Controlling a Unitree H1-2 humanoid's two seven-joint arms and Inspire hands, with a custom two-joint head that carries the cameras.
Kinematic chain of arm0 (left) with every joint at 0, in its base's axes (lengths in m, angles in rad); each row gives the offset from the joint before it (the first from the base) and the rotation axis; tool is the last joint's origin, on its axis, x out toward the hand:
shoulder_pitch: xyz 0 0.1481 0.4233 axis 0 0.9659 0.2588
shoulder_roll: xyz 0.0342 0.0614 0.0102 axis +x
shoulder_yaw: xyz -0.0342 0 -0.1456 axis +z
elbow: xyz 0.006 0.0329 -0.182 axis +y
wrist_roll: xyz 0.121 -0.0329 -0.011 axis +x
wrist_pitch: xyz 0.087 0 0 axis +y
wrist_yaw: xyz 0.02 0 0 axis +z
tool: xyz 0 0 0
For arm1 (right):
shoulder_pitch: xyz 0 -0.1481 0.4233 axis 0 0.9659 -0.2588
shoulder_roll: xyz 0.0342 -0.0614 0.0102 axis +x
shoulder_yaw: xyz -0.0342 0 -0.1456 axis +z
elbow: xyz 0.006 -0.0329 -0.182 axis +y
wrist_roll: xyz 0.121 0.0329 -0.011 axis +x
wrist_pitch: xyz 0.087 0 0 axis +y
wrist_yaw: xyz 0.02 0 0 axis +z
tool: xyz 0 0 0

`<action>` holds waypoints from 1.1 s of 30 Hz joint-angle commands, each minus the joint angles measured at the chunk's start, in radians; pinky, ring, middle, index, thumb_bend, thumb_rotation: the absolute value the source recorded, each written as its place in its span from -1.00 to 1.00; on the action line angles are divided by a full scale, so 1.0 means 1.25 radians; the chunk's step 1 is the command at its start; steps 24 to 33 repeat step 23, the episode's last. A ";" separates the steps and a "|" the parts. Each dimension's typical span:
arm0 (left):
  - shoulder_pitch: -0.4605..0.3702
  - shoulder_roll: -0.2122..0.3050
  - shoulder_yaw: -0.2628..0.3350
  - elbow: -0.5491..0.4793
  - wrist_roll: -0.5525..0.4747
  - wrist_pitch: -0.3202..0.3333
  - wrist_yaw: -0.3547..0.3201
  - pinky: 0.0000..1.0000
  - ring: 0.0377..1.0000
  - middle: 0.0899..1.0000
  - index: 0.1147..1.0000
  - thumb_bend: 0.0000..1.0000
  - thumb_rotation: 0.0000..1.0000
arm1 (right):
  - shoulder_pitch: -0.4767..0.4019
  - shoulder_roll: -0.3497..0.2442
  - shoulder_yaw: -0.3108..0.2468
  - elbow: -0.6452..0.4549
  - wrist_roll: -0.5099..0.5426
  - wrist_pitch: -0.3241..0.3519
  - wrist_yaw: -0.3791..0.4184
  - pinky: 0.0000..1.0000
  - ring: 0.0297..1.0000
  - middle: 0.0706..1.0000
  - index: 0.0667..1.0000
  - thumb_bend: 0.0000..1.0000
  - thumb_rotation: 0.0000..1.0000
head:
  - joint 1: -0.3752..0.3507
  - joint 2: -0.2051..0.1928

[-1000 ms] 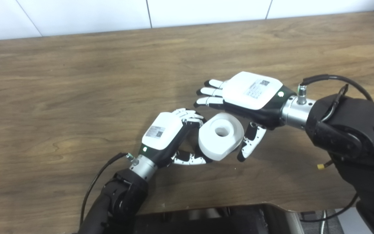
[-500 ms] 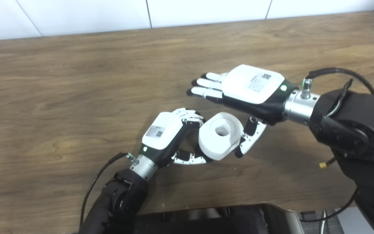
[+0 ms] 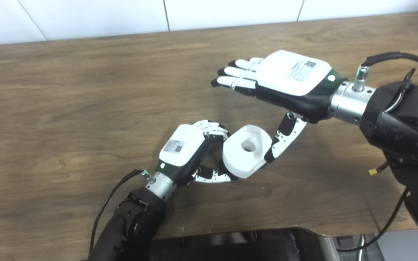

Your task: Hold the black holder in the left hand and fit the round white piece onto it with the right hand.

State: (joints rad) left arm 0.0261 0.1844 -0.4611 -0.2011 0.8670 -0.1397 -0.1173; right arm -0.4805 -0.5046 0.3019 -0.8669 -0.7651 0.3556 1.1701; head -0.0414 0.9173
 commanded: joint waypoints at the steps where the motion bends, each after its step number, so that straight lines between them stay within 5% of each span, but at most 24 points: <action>1: 0.007 0.006 0.000 0.018 -0.003 0.019 -0.022 0.66 0.56 0.35 -0.16 0.05 -0.90 | -0.035 -0.021 -0.001 -0.020 0.005 0.056 0.069 0.90 1.00 0.95 0.89 1.00 -0.32 | 0.000 0.001; 11: 0.015 0.000 0.006 0.005 -0.015 0.044 -0.047 0.65 0.53 0.39 -0.14 0.04 -0.87 | -0.039 -0.032 0.008 -0.016 0.010 0.069 0.053 0.89 1.00 0.93 0.93 1.00 -0.32 | 0.003 -0.002; 13: 0.017 -0.004 0.007 -0.009 -0.013 0.068 -0.068 0.58 0.56 0.46 0.28 0.49 -0.68 | -0.041 -0.033 0.008 -0.015 0.009 0.069 0.053 0.90 1.00 0.93 0.94 1.00 -0.31 | 0.003 -0.001; 17: 0.022 -0.013 0.005 -0.039 -0.012 0.119 -0.111 0.55 0.63 0.56 0.58 0.72 -0.50 | -0.046 -0.040 0.002 -0.015 0.012 0.070 0.050 0.91 1.00 0.94 0.94 1.00 -0.31 | 0.001 -0.002; 21: 0.020 -0.010 0.000 -0.057 -0.007 0.133 -0.132 0.75 0.69 0.68 0.79 0.93 -0.37 | -0.050 -0.050 -0.005 -0.013 0.016 0.071 0.047 0.90 1.00 0.95 0.94 1.00 -0.28 | 0.005 0.003; 33: 0.019 -0.011 0.001 -0.065 -0.011 0.140 -0.145 0.77 0.70 0.70 0.82 0.96 -0.41 | -0.054 -0.059 -0.012 -0.012 0.026 0.073 0.047 0.90 1.00 0.96 0.95 1.00 -0.27 | 0.006 0.005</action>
